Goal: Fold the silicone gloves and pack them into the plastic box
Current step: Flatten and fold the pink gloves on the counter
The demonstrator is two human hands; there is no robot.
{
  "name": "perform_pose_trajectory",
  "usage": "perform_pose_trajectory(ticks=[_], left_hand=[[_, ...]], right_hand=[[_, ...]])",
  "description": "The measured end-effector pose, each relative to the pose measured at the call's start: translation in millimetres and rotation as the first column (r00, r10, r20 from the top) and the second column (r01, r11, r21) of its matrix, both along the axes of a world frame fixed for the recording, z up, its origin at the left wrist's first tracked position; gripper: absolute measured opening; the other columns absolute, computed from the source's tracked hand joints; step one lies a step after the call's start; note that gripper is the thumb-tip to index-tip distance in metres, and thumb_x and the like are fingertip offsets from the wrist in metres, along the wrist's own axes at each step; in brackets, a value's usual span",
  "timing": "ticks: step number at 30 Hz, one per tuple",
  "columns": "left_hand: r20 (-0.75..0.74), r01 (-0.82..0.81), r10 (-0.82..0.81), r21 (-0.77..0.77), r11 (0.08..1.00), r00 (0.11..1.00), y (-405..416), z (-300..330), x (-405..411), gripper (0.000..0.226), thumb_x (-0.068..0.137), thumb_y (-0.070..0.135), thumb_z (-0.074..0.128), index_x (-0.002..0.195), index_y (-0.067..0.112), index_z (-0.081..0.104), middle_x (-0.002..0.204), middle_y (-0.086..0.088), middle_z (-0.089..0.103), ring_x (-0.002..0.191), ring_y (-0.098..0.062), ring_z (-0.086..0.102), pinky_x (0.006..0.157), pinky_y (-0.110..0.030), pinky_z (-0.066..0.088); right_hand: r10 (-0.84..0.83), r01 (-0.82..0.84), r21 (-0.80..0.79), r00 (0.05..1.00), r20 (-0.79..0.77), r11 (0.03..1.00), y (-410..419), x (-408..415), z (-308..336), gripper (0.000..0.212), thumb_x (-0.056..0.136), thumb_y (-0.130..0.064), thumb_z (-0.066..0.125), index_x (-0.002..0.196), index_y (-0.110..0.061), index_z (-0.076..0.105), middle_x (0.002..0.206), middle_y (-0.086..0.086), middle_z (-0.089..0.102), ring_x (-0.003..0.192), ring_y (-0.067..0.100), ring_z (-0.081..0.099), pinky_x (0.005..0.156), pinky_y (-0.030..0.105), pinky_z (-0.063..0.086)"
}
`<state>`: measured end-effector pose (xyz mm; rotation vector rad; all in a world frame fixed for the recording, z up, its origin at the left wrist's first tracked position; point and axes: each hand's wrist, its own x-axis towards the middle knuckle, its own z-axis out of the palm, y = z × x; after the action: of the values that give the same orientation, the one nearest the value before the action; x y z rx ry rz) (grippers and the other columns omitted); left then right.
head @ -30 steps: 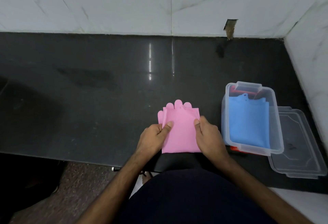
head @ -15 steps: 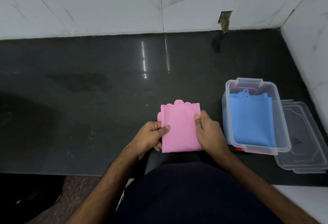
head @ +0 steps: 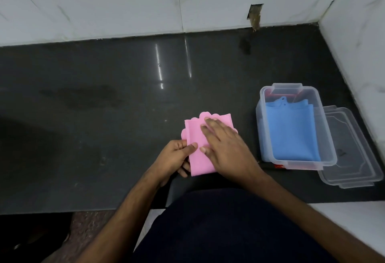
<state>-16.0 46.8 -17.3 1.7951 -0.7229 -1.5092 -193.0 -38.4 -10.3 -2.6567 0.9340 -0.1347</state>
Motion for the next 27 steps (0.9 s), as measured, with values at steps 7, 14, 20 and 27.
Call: perform_pose_trajectory(ticks=[7,14,20,27], left_hand=[[-0.051,-0.095,0.094,-0.024,0.995,0.994,1,-2,4,0.044,0.103,0.035,0.064,0.087,-0.004,0.074,0.074,-0.023,0.075,0.058,-0.028,0.072,0.049,-0.031,0.059],[0.326,-0.117,0.202,-0.261,0.958,0.924,23,-4,-12,0.056,0.094,0.054,0.07,0.056,0.014,0.064,0.054,-0.001,0.072,0.049,-0.019,0.071,0.044,-0.026,0.049],[0.513,-0.159,0.293,-0.289,0.944,0.807,17,-2,-7,0.038,0.086,0.055,0.078,0.092,0.02,0.064,0.086,0.006,0.072,0.072,-0.012,0.069,0.064,-0.025,0.054],[0.61,-0.044,0.129,-0.153,0.987,0.782,-6,-3,-12,0.053,0.086,0.069,0.067,0.1,0.018,0.064,0.095,0.002,0.068,0.089,-0.017,0.064,0.072,-0.036,0.055]], right_hand=[[0.003,-0.006,-0.039,0.998,-0.063,0.999,-1,6,-28,0.064,0.106,-0.047,0.026,0.163,-0.024,0.008,0.171,-0.002,-0.001,0.158,0.017,-0.006,0.127,0.045,0.007],[-0.025,0.02,-0.08,0.998,-0.058,0.997,-4,8,-39,0.068,0.103,-0.051,0.032,0.163,-0.027,0.012,0.172,-0.005,0.002,0.158,0.018,-0.001,0.125,0.05,0.011],[-0.04,0.035,-0.082,0.998,-0.058,0.996,-3,8,-43,0.07,0.1,-0.053,0.035,0.163,-0.031,0.011,0.172,-0.007,0.004,0.158,0.019,0.001,0.125,0.051,0.01],[-0.05,0.047,-0.044,0.995,-0.091,0.998,-4,11,-38,0.068,0.1,-0.054,0.032,0.162,-0.033,0.016,0.171,-0.008,0.008,0.158,0.017,0.004,0.125,0.051,0.009]])
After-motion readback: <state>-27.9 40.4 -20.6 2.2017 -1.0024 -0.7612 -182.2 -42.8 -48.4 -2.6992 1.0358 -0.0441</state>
